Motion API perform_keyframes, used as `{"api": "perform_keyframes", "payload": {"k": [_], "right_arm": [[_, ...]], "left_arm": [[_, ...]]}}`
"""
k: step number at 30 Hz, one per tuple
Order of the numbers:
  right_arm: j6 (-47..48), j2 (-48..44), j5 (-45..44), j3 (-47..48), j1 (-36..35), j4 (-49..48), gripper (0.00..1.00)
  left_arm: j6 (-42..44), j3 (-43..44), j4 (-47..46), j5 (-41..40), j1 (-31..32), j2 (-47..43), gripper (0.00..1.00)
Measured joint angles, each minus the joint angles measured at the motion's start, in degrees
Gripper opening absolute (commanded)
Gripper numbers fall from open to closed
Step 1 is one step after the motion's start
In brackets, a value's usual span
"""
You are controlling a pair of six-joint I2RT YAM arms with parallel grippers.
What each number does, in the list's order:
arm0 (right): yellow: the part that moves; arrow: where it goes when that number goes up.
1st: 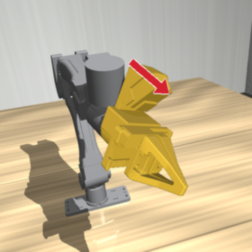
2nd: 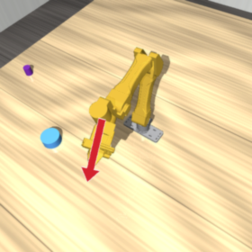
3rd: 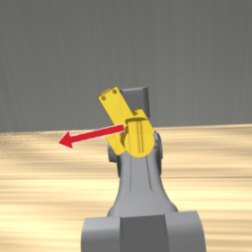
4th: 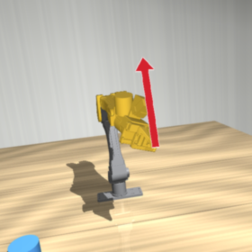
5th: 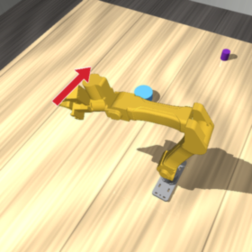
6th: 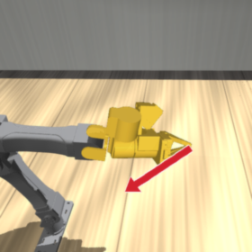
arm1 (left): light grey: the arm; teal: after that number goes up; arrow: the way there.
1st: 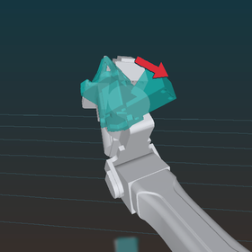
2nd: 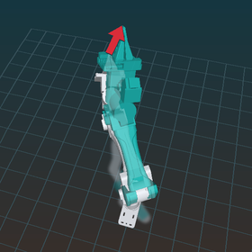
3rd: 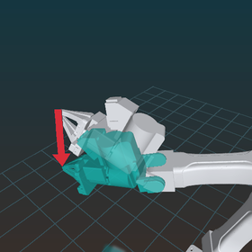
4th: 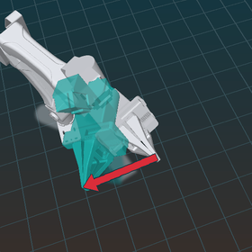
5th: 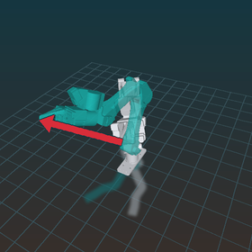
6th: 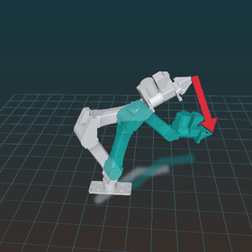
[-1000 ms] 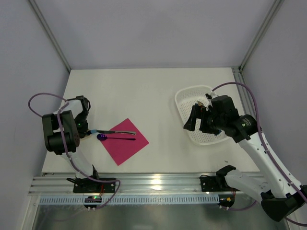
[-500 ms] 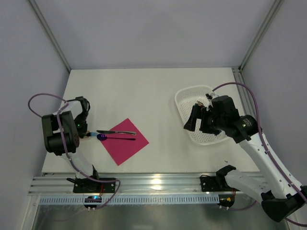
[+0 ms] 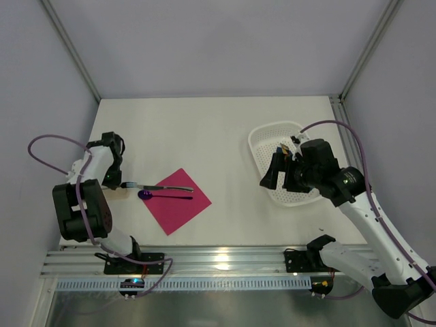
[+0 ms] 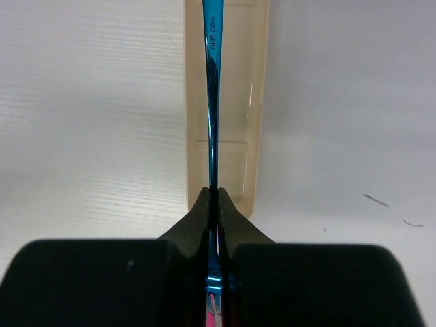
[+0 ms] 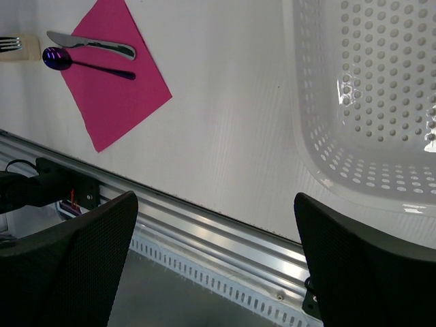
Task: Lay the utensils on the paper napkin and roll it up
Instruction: Pick up the utensils from the container.
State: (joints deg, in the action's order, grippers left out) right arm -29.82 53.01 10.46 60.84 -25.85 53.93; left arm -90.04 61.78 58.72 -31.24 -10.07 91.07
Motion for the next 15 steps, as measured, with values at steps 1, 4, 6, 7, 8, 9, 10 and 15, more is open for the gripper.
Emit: {"api": "perform_keyframes", "payload": {"k": [1,4,6,7,8,9,10,15], "right_arm": [[0.1,0.0,0.2,-0.1,0.0,-0.1,0.99],[0.6,0.0,0.7,-0.2,0.0,-0.9,0.99],[0.8,0.0,1.4,-0.2,0.0,-1.8,1.00],[0.9,0.0,1.8,-0.2,0.0,-2.2,0.99],[0.9,-0.1,2.2,-0.2,0.0,-2.9,0.99],[0.9,-0.2,2.7,-0.3,0.0,-3.7,0.99],[1.0,-0.4,3.3,-0.4,0.0,-4.5,0.99],[1.7,-2.4,5.4,-1.1,0.0,-8.2,0.99]], "left_arm": [[0.0,0.0,0.3,0.0,0.2,-0.9,0.00],[0.0,0.3,1.0,-0.2,1.2,-3.5,0.00],[0.1,0.9,1.7,-0.8,2.8,-4.9,0.00],[0.4,1.3,1.7,-1.5,3.8,-5.6,0.00],[0.8,1.7,1.9,-2.4,5.1,-6.5,0.00],[1.2,2.1,2.0,-3.1,6.3,-7.3,0.00],[2.4,2.6,2.0,-4.0,7.7,-8.3,0.00],[13.6,4.9,-0.8,-8.4,15.6,-14.5,0.00]]}}
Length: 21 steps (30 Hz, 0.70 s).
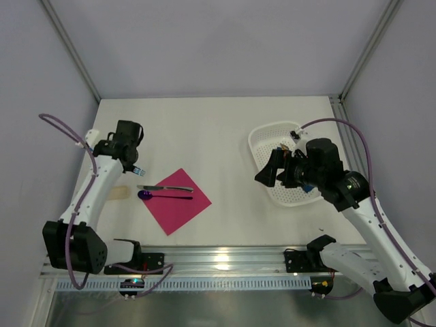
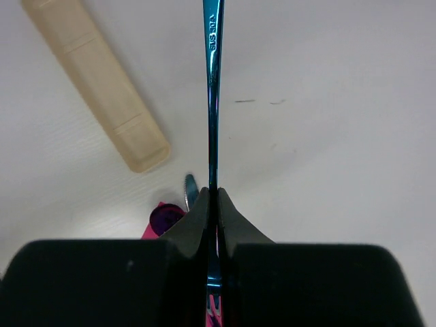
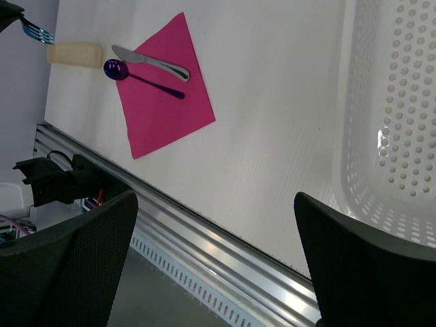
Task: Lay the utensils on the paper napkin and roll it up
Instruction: Pick up the utensils from the container, then place the utensils on the napkin.
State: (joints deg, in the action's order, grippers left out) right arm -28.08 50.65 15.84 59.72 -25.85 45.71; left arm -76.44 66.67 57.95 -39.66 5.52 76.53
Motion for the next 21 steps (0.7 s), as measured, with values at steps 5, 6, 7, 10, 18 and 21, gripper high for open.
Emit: {"api": "perform_keyframes", "payload": {"k": [5,6,7,10,18,21], "right_arm": [[1.7,-1.2,2.0,-1.6,0.0,-3.6,0.99],[2.0,-1.5,2.3,-2.2,0.0,-4.1,0.99],[2.4,-1.8,2.6,-2.8,0.0,-4.5,0.99],[3.2,-3.0,3.0,-3.9,0.0,-5.3,0.99],[4.2,-7.4,4.9,-5.4,0.0,-8.6,0.99],[4.2,-8.0,6.3,-7.0,0.0,-9.7,0.99]], "left_arm": [[23.3,-0.8,-11.5,5.0,5.0,-8.7,0.00],[28.6,-1.5,-14.6,7.5,5.2,-10.6,0.00],[33.7,-2.6,-17.4,10.1,5.2,-12.5,0.00],[46.7,-3.6,-20.9,16.4,5.4,-15.7,0.00],[77.4,-4.0,-21.4,23.4,13.2,-10.9,0.00],[87.5,-6.6,-21.0,24.4,18.3,-10.1,0.00]]}}
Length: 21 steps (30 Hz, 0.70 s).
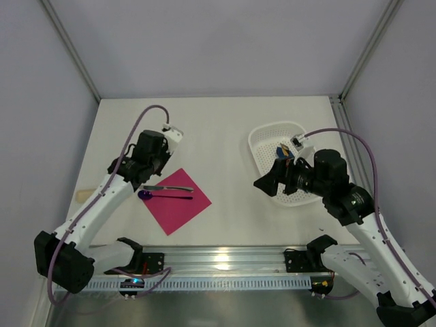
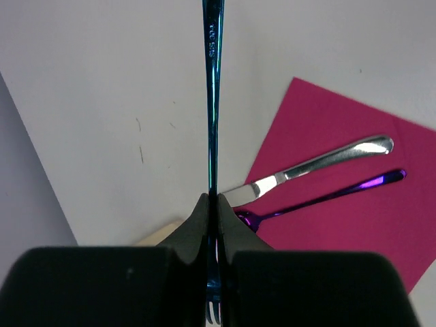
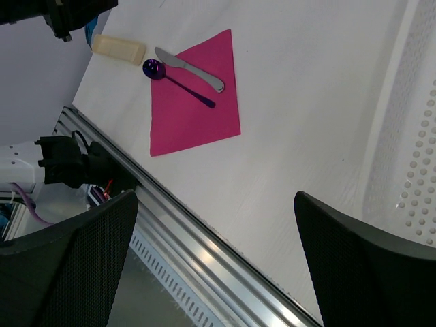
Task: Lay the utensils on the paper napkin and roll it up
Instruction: Place the utensils on the napkin.
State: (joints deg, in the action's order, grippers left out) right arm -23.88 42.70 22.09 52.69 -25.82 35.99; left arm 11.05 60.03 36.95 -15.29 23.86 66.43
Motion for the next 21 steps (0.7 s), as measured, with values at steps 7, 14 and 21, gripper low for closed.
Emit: {"api": "perform_keyframes", "payload": {"k": [7,14,21], "right_arm": [[-0.2,-0.2,2.7,-4.5,0.0,-2.2,0.99],[0.0,-0.2,3.6,-5.1,0.0,-3.5,0.99],[0.2,-0.2,3.7,-5.9,0.0,-4.3,1.00]], "left_arm": [[20.1,-11.4,1.0,-1.7,8.0,0.0,0.00],[33.5,-18.2,2.8,-0.6,12.9,-4.2,0.00],[37.7,-21.7,4.1,4.9,13.6,-15.8,0.00]]}}
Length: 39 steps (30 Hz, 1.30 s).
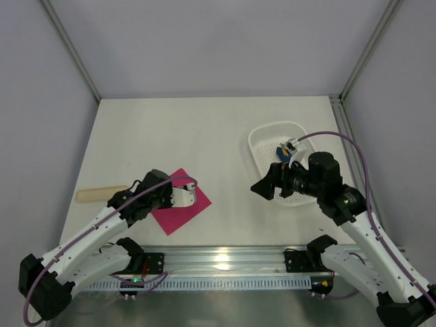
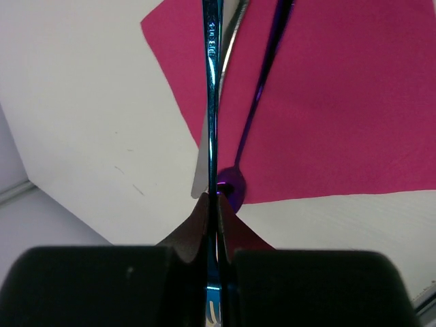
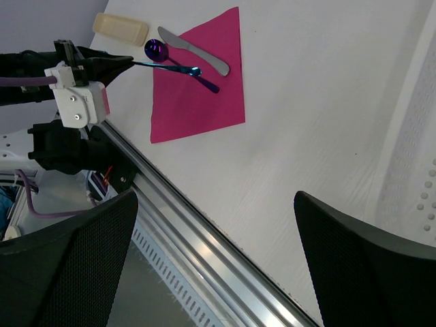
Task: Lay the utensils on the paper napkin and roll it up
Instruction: Place the utensils on the napkin.
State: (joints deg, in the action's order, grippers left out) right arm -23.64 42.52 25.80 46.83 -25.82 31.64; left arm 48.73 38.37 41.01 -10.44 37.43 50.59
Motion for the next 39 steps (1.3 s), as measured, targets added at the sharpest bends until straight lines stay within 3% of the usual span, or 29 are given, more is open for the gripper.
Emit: {"api": "perform_keyframes", "payload": {"k": [11,23,39], "right_arm": [[0.0,0.2,0.4,-0.8,0.0,-0.5,0.99],[0.0,0.2,1.0,-2.6,0.0,-1.0,1.00],[0.0,0.2,2.7,-3.4,0.0,-1.9,0.99]], "left_arm": [[0.4,-1.7,2.6,6.9,0.0,3.1,0.00],[1.5,-3.4,2.1,7.5,-3.7,5.0,0.00],[1.7,-4.7,0.4,7.4,-4.2,7.5,0.00]]}}
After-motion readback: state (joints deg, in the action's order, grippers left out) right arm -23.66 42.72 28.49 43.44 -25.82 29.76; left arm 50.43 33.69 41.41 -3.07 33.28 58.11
